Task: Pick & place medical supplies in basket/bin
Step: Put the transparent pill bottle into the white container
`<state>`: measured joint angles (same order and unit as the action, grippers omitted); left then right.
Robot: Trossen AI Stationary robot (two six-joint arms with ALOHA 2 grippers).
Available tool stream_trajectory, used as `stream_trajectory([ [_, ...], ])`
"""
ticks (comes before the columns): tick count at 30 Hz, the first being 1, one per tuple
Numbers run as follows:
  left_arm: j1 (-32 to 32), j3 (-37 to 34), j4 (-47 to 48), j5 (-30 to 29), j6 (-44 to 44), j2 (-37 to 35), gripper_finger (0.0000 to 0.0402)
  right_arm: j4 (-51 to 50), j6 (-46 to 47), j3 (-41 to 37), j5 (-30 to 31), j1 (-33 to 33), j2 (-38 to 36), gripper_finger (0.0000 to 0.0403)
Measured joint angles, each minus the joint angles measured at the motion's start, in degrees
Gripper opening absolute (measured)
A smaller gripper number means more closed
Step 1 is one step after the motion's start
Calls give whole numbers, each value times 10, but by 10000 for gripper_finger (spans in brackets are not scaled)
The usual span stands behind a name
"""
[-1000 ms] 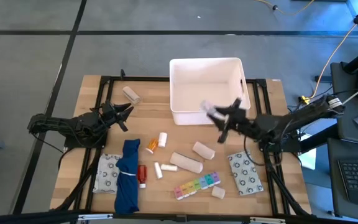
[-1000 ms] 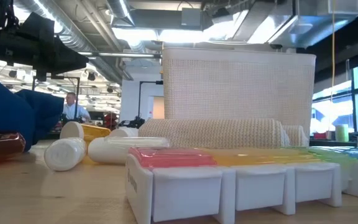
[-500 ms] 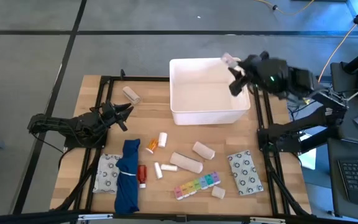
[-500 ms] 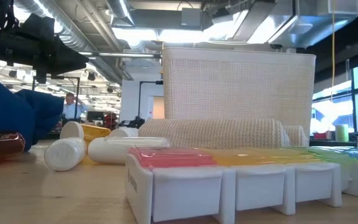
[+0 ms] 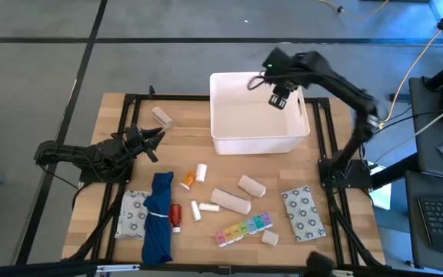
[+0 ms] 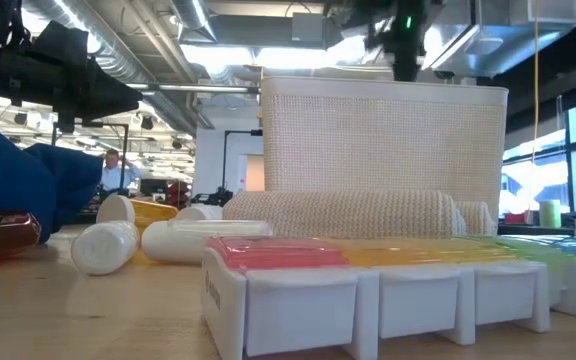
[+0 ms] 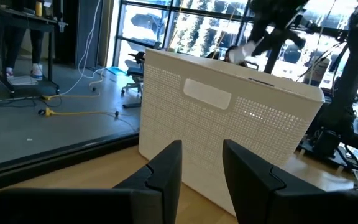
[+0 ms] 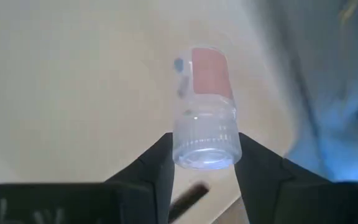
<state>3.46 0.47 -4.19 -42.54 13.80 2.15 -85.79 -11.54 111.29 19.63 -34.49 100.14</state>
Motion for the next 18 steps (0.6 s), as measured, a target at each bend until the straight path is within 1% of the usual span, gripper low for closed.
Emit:
stream_trajectory([
  [3, 0, 0, 0, 0, 0, 0, 111, -49, -13, 1, -19, -27, 59, 137],
  [10, 0, 0, 0, -1, 0, 0, 111, -42, -83, -3, -18, -47, 154, 140],
  [18, 0, 0, 0, -4, 0, 0, 111, -42, -86, -4, -18, -52, 224, 141],
])
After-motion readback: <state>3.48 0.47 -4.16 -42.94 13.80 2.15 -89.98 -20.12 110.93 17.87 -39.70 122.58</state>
